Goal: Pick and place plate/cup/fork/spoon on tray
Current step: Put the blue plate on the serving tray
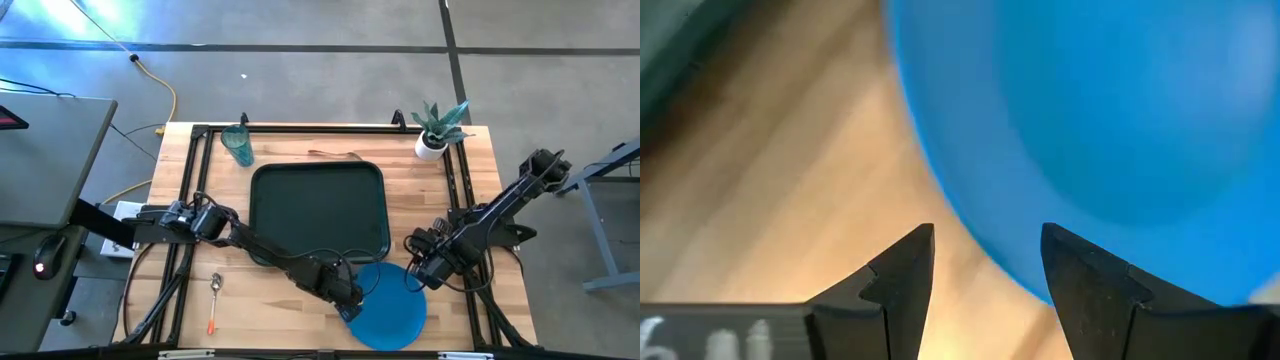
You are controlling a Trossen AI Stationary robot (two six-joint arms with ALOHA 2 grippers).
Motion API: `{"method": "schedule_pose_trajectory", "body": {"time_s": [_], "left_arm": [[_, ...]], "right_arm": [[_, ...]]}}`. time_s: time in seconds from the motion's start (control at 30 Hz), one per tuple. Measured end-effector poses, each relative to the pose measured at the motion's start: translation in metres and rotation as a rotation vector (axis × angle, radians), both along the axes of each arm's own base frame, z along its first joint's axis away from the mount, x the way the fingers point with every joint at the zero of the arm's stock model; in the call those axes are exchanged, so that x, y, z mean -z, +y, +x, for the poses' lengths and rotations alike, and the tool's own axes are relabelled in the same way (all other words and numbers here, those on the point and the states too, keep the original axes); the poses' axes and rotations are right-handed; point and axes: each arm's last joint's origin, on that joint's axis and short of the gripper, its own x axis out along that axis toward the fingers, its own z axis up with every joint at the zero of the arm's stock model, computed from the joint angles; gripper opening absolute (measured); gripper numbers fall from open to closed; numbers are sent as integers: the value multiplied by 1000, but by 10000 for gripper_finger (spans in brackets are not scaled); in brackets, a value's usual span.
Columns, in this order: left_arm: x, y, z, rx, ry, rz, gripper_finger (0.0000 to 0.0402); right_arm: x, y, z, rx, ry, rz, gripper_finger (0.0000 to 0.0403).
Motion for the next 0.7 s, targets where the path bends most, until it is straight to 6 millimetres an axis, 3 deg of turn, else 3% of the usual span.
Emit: {"method": "schedule_pose_trajectory", "body": {"time_s": [0.7], "left_arm": [[23, -1, 13, -77, -25, -83, 174]], "right_arm": [[-1, 0, 1, -4, -37, -27, 210]]}}
